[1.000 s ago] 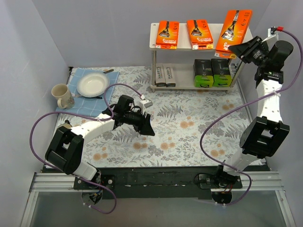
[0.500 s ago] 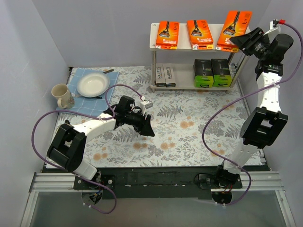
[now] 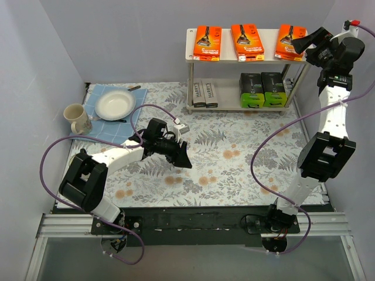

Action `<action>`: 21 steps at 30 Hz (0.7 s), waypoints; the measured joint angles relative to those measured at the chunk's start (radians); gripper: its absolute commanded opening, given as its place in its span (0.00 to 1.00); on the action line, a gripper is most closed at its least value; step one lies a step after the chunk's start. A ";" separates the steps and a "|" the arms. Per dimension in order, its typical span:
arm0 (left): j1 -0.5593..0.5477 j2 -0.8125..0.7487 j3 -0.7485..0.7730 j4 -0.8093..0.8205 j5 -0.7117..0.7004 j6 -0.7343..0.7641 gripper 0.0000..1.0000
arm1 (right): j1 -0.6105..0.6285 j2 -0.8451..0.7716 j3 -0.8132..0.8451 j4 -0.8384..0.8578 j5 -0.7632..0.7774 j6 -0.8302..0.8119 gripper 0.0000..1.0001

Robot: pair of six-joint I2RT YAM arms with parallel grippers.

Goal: Place and organize the shaving razors onto the shelf

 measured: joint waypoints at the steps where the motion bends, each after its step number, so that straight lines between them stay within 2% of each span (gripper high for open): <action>1: 0.000 0.000 0.000 0.004 0.000 -0.002 0.51 | 0.006 -0.002 0.003 -0.011 0.028 -0.021 0.98; 5: 0.000 0.000 -0.001 0.027 -0.002 -0.019 0.51 | 0.022 -0.014 0.002 -0.041 0.134 -0.101 0.99; 14: 0.005 -0.019 -0.019 0.045 -0.008 -0.042 0.52 | 0.113 -0.225 -0.249 0.067 0.290 -0.232 0.99; 21: 0.029 -0.031 -0.004 0.010 -0.031 -0.044 0.54 | 0.210 -0.232 -0.219 0.084 0.430 -0.329 0.99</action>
